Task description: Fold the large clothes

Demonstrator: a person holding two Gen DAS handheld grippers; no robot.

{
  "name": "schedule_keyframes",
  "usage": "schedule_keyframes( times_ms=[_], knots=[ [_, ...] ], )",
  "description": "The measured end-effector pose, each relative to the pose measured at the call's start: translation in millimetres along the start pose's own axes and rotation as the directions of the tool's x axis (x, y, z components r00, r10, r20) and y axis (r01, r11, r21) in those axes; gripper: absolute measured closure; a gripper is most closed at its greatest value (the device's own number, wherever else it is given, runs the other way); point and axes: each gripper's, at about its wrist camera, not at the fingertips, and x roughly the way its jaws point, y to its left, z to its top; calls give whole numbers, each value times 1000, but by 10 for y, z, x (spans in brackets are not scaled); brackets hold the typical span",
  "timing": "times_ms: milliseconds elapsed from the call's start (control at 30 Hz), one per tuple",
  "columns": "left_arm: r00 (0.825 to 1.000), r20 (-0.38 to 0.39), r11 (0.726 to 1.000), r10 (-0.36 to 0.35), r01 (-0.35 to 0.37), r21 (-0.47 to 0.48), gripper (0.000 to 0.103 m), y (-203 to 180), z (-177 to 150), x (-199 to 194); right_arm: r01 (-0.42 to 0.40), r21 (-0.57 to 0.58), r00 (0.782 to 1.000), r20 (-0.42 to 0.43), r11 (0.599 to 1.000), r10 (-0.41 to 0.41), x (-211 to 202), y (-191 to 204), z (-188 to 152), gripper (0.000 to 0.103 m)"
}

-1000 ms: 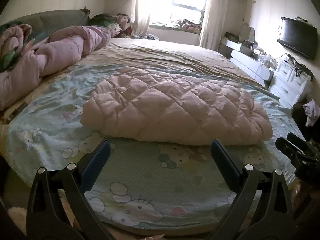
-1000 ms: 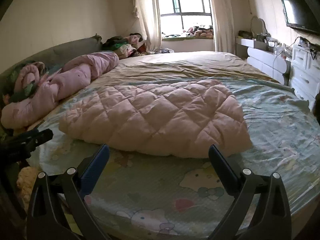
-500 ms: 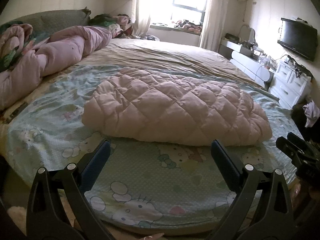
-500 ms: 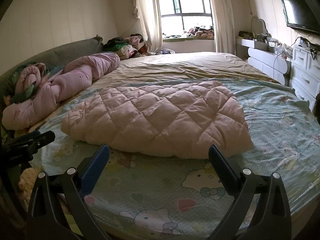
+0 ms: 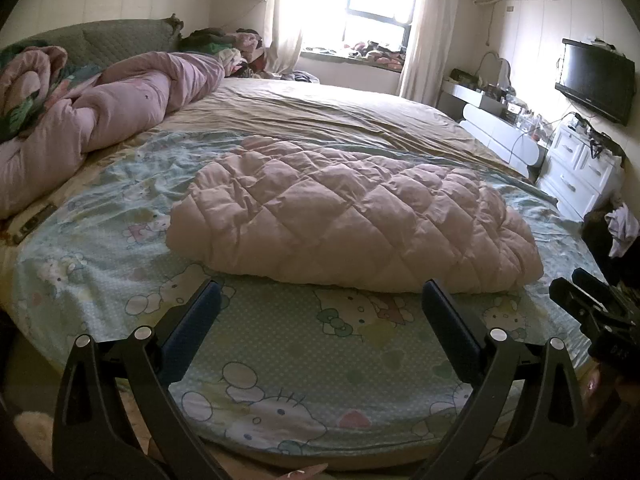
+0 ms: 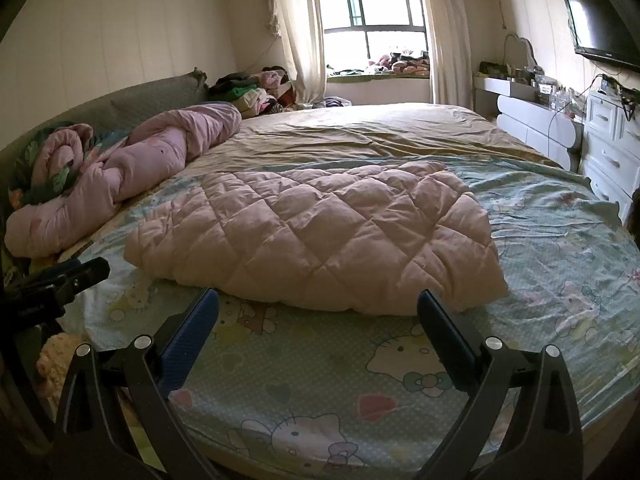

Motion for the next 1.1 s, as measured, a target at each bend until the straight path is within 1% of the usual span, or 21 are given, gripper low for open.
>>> schedule_keyframes(
  times_ms=[1100],
  knots=[
    [1000,10,1000,2,-2,-10,9,51,-17,-43,-8,-25,1000,0,1000,8,-25,58,-24,4]
  ],
)
